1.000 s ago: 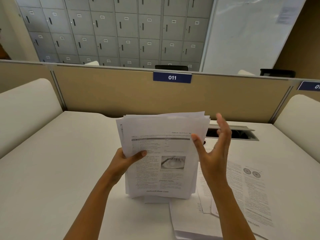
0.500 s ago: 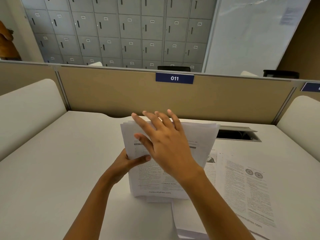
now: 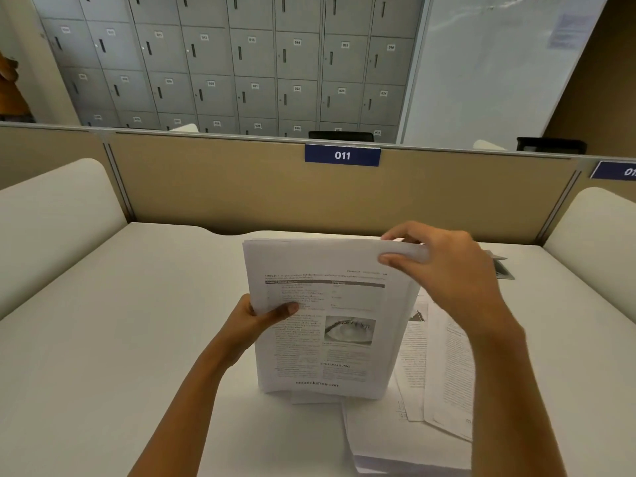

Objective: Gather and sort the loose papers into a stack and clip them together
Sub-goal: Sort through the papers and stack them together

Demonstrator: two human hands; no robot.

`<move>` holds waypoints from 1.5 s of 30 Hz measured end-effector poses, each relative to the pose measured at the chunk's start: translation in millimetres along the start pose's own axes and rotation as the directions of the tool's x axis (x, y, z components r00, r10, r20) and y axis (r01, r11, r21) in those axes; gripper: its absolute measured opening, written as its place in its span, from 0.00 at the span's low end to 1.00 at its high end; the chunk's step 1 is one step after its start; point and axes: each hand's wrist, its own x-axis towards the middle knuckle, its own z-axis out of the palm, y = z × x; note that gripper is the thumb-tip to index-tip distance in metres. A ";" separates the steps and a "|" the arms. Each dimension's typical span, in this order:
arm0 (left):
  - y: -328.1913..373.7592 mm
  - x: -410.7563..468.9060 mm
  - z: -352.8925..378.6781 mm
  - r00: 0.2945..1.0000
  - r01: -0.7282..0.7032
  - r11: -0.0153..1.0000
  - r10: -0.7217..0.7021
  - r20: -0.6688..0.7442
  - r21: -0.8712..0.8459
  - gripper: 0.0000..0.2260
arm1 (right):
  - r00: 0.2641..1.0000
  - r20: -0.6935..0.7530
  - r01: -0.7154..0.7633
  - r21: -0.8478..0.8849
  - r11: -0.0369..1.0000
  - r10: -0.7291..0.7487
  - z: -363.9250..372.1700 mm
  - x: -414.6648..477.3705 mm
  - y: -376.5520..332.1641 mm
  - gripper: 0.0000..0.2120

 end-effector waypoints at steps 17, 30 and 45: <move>-35.1 -8.4 3.9 0.986 0.131 0.991 -0.130 0.100 0.002 0.35 | 0.799 0.575 -0.560 0.605 0.566 0.175 115.5 -64.7 66.3 0.16; -61.3 -11.2 16.3 0.985 0.168 0.986 -0.169 0.021 0.010 0.16 | 0.795 0.545 -0.593 0.612 0.523 0.265 153.7 -83.1 81.3 0.14; -55.9 -11.6 79.5 0.912 0.065 0.856 -0.259 -0.318 -0.512 0.12 | 0.751 0.479 -0.472 0.871 -0.139 0.454 174.1 -78.3 55.6 0.25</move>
